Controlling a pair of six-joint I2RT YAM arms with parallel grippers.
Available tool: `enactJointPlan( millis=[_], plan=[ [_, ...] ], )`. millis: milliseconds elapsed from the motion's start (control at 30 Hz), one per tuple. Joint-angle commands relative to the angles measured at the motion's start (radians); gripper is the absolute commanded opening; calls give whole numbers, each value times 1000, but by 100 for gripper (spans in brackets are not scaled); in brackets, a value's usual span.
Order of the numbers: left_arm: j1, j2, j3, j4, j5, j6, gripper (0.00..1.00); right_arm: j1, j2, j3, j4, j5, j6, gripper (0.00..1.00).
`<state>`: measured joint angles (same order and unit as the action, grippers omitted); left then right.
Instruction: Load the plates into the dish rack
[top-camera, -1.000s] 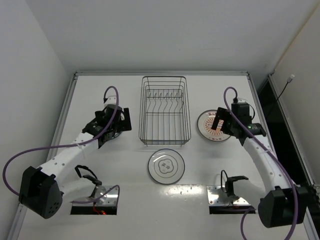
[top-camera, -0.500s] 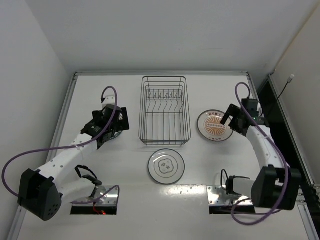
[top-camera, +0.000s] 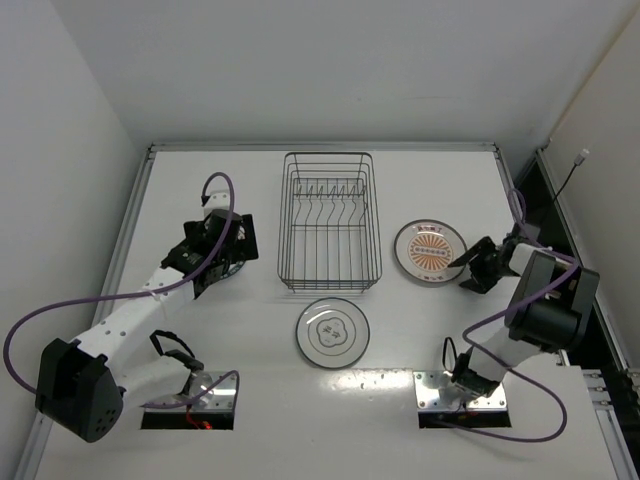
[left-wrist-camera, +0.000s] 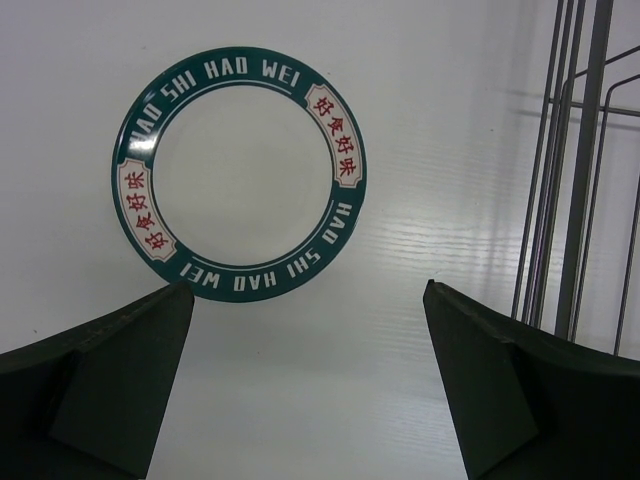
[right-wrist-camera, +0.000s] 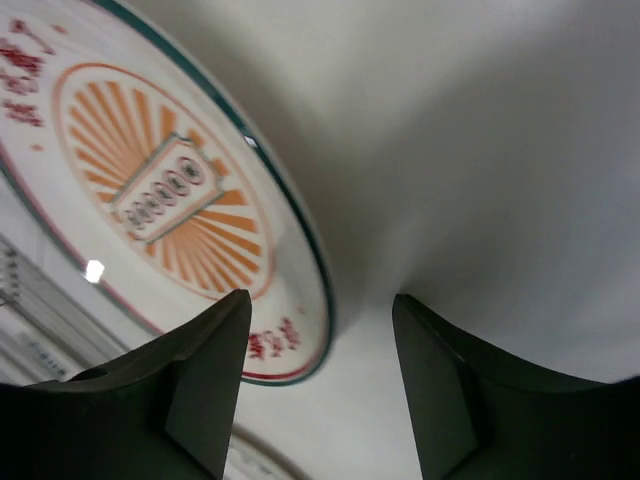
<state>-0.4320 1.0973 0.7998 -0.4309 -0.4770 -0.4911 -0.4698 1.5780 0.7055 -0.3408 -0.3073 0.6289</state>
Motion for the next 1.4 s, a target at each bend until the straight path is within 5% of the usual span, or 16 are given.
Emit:
enactJointPlan(
  millis=[0,167,267,300,333,500,700,800,1033,1367],
  plan=[
    [7,-13,26,9,-12,-7,100,2,120,9,134,-151,38,55],
    [7,-13,26,9,-21,-7,100,13,180,0,174,-188,95,43],
    [7,-13,26,9,-22,-7,100,13,180,11,149,-199,74,22],
    [7,-13,26,9,-22,-7,100,13,189,11,149,-199,74,4],
    [7,-13,26,9,-22,-7,100,13,189,11,149,-210,74,0],
    [7,-13,26,9,-22,-7,100,3,76,2,122,-161,20,0],
    [7,-4,26,9,-22,-7,100,62,-304,174,-81,138,-46,0],
    [7,6,26,9,-22,-7,100,106,-363,262,-125,220,-67,0],
    [7,6,26,9,-12,-7,100,267,-403,419,-152,336,-77,0],
    [7,6,26,9,-22,-7,100,674,-127,768,-256,674,-80,0]
  ],
)
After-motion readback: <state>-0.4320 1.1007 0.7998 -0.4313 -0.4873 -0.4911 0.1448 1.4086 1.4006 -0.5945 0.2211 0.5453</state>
